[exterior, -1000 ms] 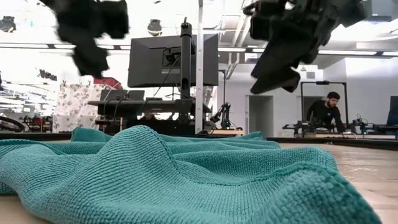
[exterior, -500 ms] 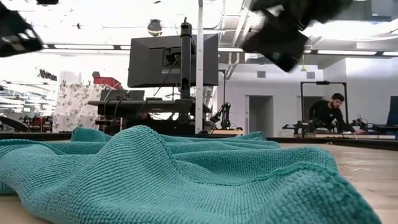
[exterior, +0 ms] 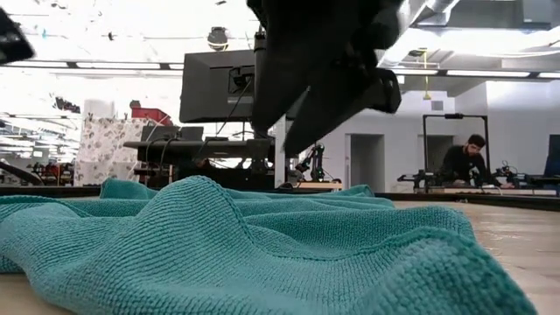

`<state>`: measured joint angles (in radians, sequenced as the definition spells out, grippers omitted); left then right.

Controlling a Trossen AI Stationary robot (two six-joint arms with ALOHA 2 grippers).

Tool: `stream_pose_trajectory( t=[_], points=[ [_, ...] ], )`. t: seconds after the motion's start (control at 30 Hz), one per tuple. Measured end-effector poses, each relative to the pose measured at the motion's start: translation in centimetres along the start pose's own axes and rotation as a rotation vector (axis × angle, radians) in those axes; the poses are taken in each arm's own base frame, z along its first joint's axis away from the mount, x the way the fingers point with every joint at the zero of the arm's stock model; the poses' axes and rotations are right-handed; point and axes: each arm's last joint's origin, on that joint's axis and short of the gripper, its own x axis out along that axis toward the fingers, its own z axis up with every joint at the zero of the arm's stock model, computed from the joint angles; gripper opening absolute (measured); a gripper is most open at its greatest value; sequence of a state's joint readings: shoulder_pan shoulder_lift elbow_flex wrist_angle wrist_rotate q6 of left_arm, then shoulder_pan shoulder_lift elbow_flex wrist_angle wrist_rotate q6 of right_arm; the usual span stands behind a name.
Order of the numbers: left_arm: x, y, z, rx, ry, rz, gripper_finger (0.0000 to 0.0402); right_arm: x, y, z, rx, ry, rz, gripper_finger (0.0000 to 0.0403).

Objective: Roll towel
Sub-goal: Prepare the towel

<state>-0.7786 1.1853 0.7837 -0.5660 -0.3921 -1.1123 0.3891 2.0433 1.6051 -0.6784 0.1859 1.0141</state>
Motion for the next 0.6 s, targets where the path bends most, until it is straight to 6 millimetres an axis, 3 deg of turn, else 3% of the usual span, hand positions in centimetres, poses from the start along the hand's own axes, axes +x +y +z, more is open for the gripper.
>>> stream_pose_trajectory(
  t=[0.1,0.2,0.43,0.6],
  points=[
    [0.9,1.7,2.3,-0.063,-0.034,0.088,0.0132,-1.0,-2.5,2.3,0.058,0.017,-0.09,0.0164],
    [1.8,4.2,4.8,-0.055,-0.042,0.199,0.0132,-0.8,-5.4,4.6,0.116,0.051,-0.19,0.0164],
    [4.5,11.3,10.2,-0.034,0.044,0.326,0.0132,2.4,-13.1,8.1,0.098,0.123,-0.215,0.0164],
    [7.2,16.4,12.5,-0.097,0.136,0.237,0.0132,3.9,-18.2,9.1,0.152,0.171,-0.223,0.0164]
  ],
)
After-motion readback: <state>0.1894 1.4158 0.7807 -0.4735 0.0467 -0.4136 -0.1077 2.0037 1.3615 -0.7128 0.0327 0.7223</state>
